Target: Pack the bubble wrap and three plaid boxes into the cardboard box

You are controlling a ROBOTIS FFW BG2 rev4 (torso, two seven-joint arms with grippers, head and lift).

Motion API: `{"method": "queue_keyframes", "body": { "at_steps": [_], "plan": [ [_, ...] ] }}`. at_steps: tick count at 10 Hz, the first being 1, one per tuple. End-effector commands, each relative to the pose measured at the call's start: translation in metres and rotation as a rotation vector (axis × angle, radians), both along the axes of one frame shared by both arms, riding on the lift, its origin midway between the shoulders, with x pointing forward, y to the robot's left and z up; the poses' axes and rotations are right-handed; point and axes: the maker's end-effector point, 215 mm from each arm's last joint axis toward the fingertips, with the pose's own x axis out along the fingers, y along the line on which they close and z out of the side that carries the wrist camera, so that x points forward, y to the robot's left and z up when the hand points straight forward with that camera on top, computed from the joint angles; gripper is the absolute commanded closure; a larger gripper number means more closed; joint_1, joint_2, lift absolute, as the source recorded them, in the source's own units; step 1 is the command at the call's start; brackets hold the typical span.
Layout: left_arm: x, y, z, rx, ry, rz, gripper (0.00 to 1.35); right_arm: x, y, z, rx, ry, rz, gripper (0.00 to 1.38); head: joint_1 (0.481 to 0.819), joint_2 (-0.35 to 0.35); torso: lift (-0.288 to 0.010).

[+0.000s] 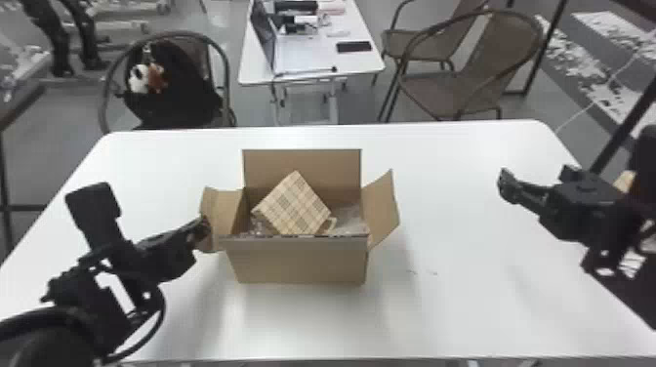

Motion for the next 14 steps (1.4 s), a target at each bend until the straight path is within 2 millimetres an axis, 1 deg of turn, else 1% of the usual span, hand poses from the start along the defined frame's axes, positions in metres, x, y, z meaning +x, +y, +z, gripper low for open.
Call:
{"method": "queue_keyframes", "body": {
  "at_steps": [1,2,3,4,5,6,7,8,9,10,12,13,14],
  "plan": [
    [-0.003,0.002,-0.002,-0.010,0.000,0.006,1.22,-0.021,-0.013,-0.021,-0.027,-0.071,-0.032,0.21,0.695,0.037,-0.148],
    [-0.003,0.004,-0.002,-0.010,-0.002,0.011,1.22,-0.034,-0.012,-0.029,-0.012,-0.104,-0.006,0.21,0.695,0.032,-0.148],
    [-0.003,0.004,-0.001,-0.010,-0.003,0.012,1.22,-0.047,-0.015,-0.022,-0.075,-0.171,-0.024,0.21,0.695,0.032,-0.148],
    [-0.004,0.006,-0.001,-0.011,-0.004,0.014,1.22,-0.060,-0.025,-0.025,-0.091,-0.213,-0.084,0.21,0.695,0.026,-0.148],
    [-0.006,0.008,-0.002,-0.015,-0.002,0.018,1.22,-0.073,-0.054,-0.032,-0.110,-0.243,-0.178,0.21,0.695,0.017,-0.148],
    [-0.008,0.011,-0.002,-0.012,-0.003,0.023,1.22,-0.084,-0.091,-0.048,-0.114,-0.233,-0.276,0.21,0.695,0.008,-0.148],
    [-0.008,0.010,-0.002,-0.014,-0.004,0.023,1.22,-0.088,-0.128,-0.062,-0.112,-0.211,-0.345,0.21,0.695,-0.025,-0.148],
    [-0.008,0.009,-0.002,-0.014,-0.004,0.020,1.22,-0.090,-0.163,-0.074,-0.105,-0.190,-0.405,0.21,0.695,-0.071,-0.148],
    [-0.008,0.009,-0.002,-0.014,-0.004,0.020,1.22,-0.088,-0.191,-0.086,-0.083,-0.173,-0.423,0.21,0.695,-0.117,-0.148],
    [-0.008,0.009,-0.002,-0.014,-0.004,0.020,1.22,-0.078,-0.211,-0.089,-0.083,-0.174,-0.366,0.22,0.695,-0.139,-0.148],
    [-0.008,0.010,-0.002,-0.014,-0.004,0.023,1.22,-0.062,-0.232,-0.088,-0.105,-0.168,-0.327,0.28,0.695,-0.185,-0.148],
    [-0.008,0.011,-0.002,-0.016,-0.005,0.024,1.22,-0.055,-0.243,-0.093,-0.097,-0.159,-0.337,0.28,0.695,-0.204,-0.148],
    [-0.009,0.010,-0.002,-0.018,-0.007,0.024,1.22,-0.048,-0.252,-0.093,-0.101,-0.160,-0.342,0.28,0.695,-0.219,-0.148]
  ]
}}
